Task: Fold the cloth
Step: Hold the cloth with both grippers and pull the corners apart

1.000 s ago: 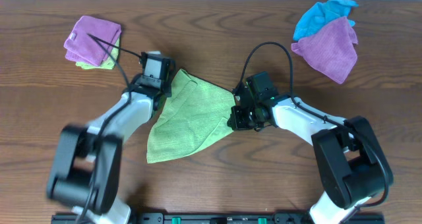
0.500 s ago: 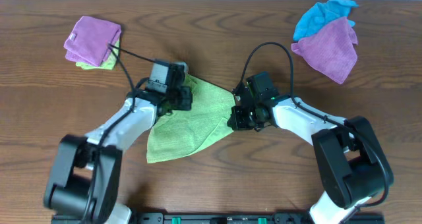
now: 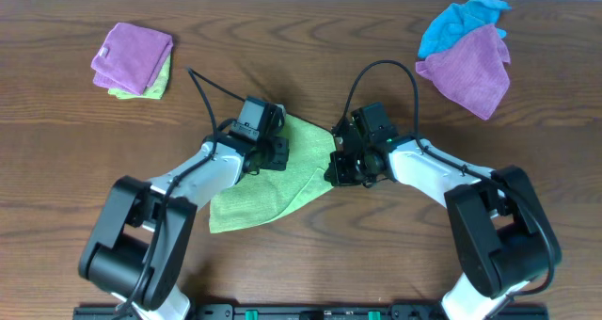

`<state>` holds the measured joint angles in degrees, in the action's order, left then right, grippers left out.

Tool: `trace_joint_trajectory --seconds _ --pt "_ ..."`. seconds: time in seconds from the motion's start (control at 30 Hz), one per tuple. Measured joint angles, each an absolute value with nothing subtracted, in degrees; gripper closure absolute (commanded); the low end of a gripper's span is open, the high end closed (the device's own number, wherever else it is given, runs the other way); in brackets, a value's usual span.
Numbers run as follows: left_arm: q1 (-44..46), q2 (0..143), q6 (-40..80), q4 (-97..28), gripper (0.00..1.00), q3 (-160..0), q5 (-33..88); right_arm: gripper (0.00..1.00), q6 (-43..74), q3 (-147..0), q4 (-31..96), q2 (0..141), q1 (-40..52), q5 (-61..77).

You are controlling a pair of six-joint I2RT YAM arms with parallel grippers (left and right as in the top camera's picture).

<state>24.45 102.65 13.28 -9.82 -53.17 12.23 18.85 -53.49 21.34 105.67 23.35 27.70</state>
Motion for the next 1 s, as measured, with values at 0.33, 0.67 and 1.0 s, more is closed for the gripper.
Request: trace_joint_trajectory --seconds 0.33,0.67,1.0 --pt "24.69 103.85 13.28 -7.11 0.78 -53.25 0.45 0.99 18.85 -53.49 21.41 105.67 23.35 27.70" --pt "24.58 104.53 13.28 -2.94 0.70 -53.23 -10.04 0.99 18.85 -53.49 21.52 105.67 23.35 27.70" --pt "20.34 104.75 13.28 -1.34 0.70 -53.23 -18.68 0.98 18.85 -53.52 21.85 105.67 23.35 27.73"
